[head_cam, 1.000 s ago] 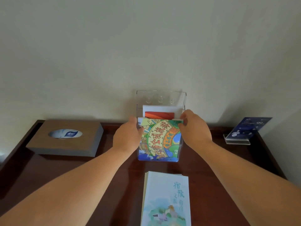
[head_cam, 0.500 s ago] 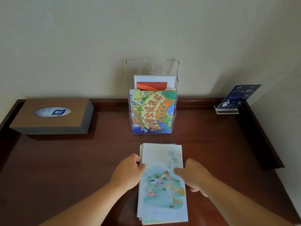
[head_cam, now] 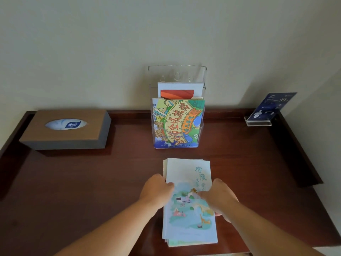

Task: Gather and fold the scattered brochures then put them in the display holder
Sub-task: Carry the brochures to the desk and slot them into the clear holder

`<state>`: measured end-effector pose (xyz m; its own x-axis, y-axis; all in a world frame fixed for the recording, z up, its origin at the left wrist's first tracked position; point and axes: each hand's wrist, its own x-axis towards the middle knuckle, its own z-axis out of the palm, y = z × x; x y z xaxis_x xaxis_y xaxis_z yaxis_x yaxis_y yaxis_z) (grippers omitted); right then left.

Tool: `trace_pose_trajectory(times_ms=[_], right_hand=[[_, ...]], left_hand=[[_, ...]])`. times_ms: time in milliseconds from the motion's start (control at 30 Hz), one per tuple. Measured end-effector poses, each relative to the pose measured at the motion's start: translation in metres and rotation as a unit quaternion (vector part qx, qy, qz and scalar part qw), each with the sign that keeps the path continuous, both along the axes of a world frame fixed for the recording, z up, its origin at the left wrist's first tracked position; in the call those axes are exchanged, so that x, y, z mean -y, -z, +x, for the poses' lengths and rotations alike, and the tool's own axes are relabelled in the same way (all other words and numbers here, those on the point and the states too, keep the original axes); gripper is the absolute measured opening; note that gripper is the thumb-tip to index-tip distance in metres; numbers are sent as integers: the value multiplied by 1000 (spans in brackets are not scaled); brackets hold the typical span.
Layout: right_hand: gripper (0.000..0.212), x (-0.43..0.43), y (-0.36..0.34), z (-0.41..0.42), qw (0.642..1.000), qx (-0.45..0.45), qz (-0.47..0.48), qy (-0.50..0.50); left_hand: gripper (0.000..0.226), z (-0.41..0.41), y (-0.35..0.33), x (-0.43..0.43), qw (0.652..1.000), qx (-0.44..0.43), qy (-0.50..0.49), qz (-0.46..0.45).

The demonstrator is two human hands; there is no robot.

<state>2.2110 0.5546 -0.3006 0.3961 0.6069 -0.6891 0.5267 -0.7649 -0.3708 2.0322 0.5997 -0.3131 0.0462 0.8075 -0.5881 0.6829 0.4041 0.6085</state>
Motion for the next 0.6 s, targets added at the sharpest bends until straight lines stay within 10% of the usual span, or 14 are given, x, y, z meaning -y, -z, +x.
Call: trace_pose_trajectory(times_ms=[400, 600], right_hand=[[19, 5, 13, 9, 996, -52, 27, 60], [27, 8, 3, 16, 998, -34, 40, 44]], left_hand=[[15, 10, -11, 8, 995, -59, 62, 47], [6, 13, -20, 10, 995, 94, 6, 12]])
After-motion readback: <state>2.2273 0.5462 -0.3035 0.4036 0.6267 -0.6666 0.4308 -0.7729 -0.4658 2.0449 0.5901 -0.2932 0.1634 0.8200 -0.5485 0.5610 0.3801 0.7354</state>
